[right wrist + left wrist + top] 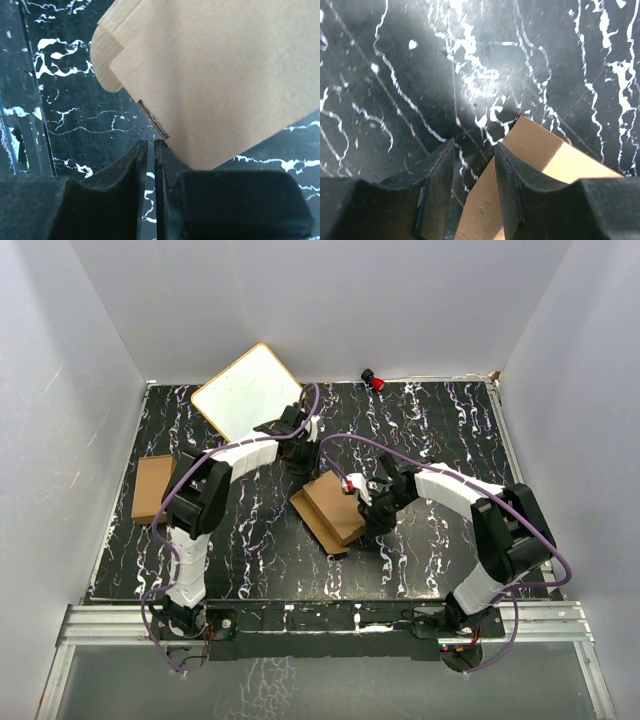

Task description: Fold the paper box

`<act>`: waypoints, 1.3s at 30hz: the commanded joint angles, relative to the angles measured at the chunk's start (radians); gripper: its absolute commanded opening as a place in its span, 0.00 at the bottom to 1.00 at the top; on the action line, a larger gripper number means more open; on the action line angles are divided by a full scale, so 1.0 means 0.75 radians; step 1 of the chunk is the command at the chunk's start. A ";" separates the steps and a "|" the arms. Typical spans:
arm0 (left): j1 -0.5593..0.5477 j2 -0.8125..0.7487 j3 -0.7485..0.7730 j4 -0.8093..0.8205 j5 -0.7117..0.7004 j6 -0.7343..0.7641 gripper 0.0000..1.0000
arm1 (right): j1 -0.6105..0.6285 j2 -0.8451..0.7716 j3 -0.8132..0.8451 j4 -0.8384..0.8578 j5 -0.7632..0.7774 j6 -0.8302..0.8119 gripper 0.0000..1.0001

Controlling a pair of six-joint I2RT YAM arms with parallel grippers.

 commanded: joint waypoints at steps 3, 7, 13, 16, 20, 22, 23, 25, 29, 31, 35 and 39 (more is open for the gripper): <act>-0.018 0.008 0.183 -0.164 -0.026 0.058 0.46 | 0.012 -0.057 0.034 -0.027 -0.114 -0.153 0.22; 0.038 -0.097 0.196 -0.211 -0.236 0.022 0.52 | -0.015 -0.119 0.016 -0.098 -0.123 -0.234 0.29; 0.056 -0.444 -0.085 -0.078 -0.320 0.044 0.56 | -0.092 -0.205 0.048 -0.210 -0.212 -0.343 0.34; 0.057 -0.673 -0.313 0.077 -0.195 0.032 0.55 | -0.109 -0.236 0.077 -0.223 -0.265 -0.359 0.37; 0.046 -1.029 -0.680 0.396 0.075 -0.018 0.55 | -0.118 -0.307 0.093 -0.132 -0.380 -0.376 0.46; 0.029 -1.188 -0.876 0.586 0.153 -0.044 0.54 | -0.123 -0.370 0.056 -0.030 -0.449 -0.432 0.61; 0.012 -1.270 -0.988 0.698 0.201 -0.040 0.54 | -0.125 -0.402 0.021 0.035 -0.483 -0.472 0.71; -0.056 -1.427 -1.209 0.934 0.240 0.013 0.53 | -0.125 -0.456 -0.062 0.137 -0.545 -0.618 0.87; -0.293 -1.637 -1.511 1.212 0.189 0.223 0.54 | -0.125 -0.396 -0.076 0.136 -0.590 -0.814 0.94; -0.401 -1.657 -1.555 1.239 0.148 0.298 0.54 | -0.125 -0.363 -0.086 0.106 -0.559 -0.904 0.94; -0.635 -1.585 -1.586 1.271 0.064 0.476 0.54 | -0.127 -0.369 -0.186 0.183 -0.463 -0.924 0.94; -0.777 -1.416 -1.561 1.289 -0.067 0.619 0.54 | -0.147 -0.377 -0.249 0.240 -0.457 -0.915 0.94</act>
